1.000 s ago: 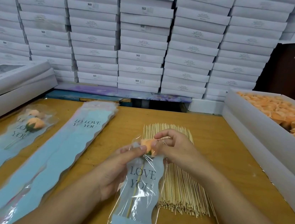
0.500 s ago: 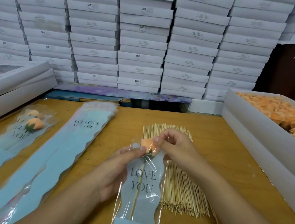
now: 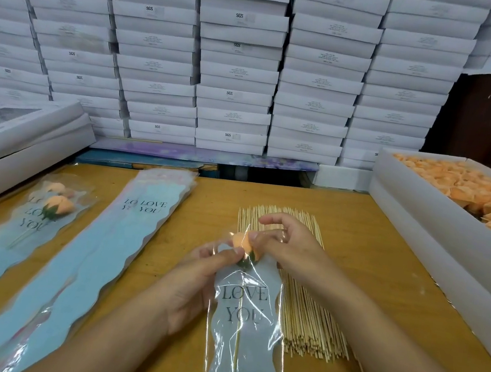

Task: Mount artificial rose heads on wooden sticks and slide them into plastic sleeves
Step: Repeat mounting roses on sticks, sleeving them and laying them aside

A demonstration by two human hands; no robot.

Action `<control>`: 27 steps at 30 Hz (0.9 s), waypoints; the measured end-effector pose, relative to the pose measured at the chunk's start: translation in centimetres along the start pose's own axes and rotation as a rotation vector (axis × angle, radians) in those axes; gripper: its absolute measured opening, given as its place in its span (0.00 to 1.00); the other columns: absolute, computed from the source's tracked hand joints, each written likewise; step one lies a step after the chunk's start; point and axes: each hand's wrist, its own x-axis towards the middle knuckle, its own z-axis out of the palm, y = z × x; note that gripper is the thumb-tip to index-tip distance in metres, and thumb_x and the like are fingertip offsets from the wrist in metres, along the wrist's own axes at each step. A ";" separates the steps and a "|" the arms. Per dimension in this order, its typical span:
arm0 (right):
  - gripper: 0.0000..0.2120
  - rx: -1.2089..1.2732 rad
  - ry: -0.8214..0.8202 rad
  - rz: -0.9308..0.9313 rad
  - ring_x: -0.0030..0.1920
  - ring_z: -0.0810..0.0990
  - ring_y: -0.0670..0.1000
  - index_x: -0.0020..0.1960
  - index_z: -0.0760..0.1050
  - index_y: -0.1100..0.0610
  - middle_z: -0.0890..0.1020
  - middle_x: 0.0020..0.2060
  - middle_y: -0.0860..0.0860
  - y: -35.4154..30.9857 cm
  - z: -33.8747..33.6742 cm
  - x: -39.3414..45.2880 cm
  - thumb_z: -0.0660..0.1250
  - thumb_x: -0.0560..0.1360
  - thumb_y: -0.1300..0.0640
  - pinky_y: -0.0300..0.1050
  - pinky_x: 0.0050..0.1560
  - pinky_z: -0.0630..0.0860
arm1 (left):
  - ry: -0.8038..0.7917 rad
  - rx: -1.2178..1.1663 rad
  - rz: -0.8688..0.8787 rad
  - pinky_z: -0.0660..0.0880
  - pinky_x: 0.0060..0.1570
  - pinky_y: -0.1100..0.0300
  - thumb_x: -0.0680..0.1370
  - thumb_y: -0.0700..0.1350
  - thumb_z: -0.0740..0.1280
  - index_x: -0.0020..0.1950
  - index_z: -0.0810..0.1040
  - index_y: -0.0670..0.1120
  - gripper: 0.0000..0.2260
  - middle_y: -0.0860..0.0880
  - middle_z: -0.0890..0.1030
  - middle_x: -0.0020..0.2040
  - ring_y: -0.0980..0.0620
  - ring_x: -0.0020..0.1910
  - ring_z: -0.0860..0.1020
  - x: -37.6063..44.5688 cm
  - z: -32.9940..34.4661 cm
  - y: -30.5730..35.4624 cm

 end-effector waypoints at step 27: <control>0.26 -0.085 -0.042 0.105 0.58 0.78 0.43 0.39 0.86 0.50 0.83 0.58 0.44 -1.1 -0.5 0.0 0.62 0.74 0.31 0.50 0.66 0.67 | 0.073 0.060 -0.042 0.78 0.56 0.48 0.83 0.47 0.63 0.67 0.76 0.37 0.17 0.34 0.82 0.59 0.39 0.54 0.81 0.0 0.7 0.3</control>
